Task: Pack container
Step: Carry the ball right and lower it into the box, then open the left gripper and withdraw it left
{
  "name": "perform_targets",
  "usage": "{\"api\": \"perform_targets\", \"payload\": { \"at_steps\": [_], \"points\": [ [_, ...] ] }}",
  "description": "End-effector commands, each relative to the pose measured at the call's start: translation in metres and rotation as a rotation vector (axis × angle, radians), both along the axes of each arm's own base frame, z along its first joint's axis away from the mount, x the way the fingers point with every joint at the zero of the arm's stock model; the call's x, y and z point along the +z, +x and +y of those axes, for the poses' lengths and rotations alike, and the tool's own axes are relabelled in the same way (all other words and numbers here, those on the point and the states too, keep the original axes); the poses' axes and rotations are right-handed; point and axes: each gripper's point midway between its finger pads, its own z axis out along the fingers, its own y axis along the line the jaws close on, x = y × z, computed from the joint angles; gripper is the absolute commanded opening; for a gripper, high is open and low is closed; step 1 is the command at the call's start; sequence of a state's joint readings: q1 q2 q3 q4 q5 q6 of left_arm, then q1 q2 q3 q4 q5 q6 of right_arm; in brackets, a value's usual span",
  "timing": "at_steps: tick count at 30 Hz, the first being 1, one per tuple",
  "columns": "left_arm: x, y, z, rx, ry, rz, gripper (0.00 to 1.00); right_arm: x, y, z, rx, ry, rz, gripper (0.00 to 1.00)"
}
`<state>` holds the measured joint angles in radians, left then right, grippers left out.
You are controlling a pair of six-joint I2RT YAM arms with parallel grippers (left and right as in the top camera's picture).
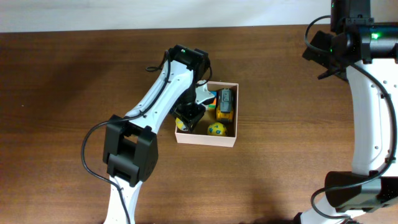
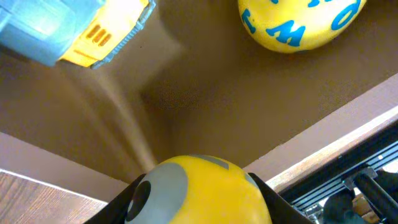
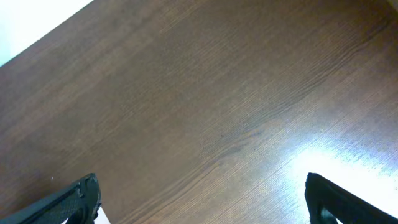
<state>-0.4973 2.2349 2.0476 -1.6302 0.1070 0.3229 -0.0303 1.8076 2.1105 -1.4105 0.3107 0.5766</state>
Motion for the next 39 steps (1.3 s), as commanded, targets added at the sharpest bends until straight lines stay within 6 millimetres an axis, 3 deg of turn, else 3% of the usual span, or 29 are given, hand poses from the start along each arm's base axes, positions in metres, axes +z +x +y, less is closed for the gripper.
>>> {"api": "perform_targets", "payload": {
  "at_steps": [1,3,5,6,18,21,25,29,31,32,35,39],
  "points": [
    [-0.002,-0.006,-0.01,-0.031,-0.027,0.017,0.38,0.0,0.0,-0.004,-0.014,-0.012,0.0,0.99],
    [-0.002,-0.007,-0.012,-0.04,-0.028,0.017,0.46,0.0,0.0,-0.004,-0.014,-0.012,0.0,0.99],
    [-0.002,-0.007,-0.013,-0.042,-0.029,0.014,0.65,0.0,0.0,-0.004,-0.014,-0.012,0.0,0.99],
    [-0.002,-0.007,-0.013,-0.042,-0.029,0.014,0.68,0.0,0.0,-0.004,-0.014,-0.012,0.0,0.99],
    [0.004,-0.005,-0.013,-0.043,-0.031,0.004,0.66,0.0,0.0,-0.004,-0.014,-0.012,0.0,0.99],
    [0.023,0.001,-0.016,-0.043,-0.048,-0.028,0.62,0.0,0.0,-0.004,-0.014,-0.012,0.0,0.98],
    [0.055,0.018,-0.02,-0.027,-0.081,-0.154,0.62,0.0,0.0,-0.004,-0.014,-0.012,0.0,0.99],
    [0.093,0.035,0.005,0.045,-0.025,-0.317,0.7,0.0,0.0,-0.004,-0.014,-0.012,0.0,0.99],
    [0.109,0.041,0.022,0.094,-0.003,-0.372,0.71,0.0,0.0,-0.004,-0.014,-0.013,0.0,0.99],
    [0.119,0.046,0.04,0.157,0.02,-0.41,0.72,0.0,0.0,-0.004,-0.014,-0.012,0.0,0.99],
    [0.125,0.055,0.067,0.241,0.043,-0.43,0.72,0.0,0.0,-0.004,-0.014,-0.012,0.0,0.99],
    [0.117,0.06,0.093,0.264,0.065,-0.402,0.81,0.0,0.0,-0.004,-0.014,-0.012,0.0,0.99]
  ]
}}
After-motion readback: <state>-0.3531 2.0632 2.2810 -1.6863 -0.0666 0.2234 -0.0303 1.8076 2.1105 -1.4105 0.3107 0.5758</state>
